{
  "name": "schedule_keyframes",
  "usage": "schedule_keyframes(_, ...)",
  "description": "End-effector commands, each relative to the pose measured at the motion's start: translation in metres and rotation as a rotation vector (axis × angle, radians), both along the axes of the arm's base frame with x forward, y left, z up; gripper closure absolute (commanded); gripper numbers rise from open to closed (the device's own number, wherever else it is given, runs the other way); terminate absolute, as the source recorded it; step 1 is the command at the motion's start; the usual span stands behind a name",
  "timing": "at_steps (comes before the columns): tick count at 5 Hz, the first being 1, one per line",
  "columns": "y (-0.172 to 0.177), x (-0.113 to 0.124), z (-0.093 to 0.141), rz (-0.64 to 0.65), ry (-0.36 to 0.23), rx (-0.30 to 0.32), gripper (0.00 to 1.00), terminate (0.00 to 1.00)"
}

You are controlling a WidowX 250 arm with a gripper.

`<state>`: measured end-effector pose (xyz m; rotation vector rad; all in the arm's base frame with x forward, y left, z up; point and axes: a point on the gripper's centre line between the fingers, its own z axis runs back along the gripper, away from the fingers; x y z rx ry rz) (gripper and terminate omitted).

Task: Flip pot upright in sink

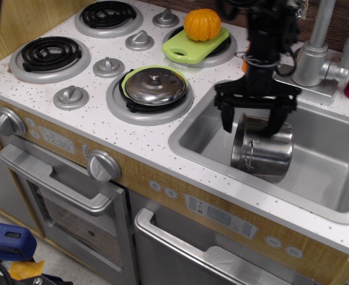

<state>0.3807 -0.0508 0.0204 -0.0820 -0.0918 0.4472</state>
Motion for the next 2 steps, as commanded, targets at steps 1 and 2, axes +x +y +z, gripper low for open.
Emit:
schedule_keyframes(1, 0.0092, 0.0087, 0.0295, 0.003, -0.158, -0.097, 0.00, 0.00)
schedule_keyframes(2, 0.0103, 0.0101, 0.0233, 0.069, -0.226, -0.267, 0.00, 0.00)
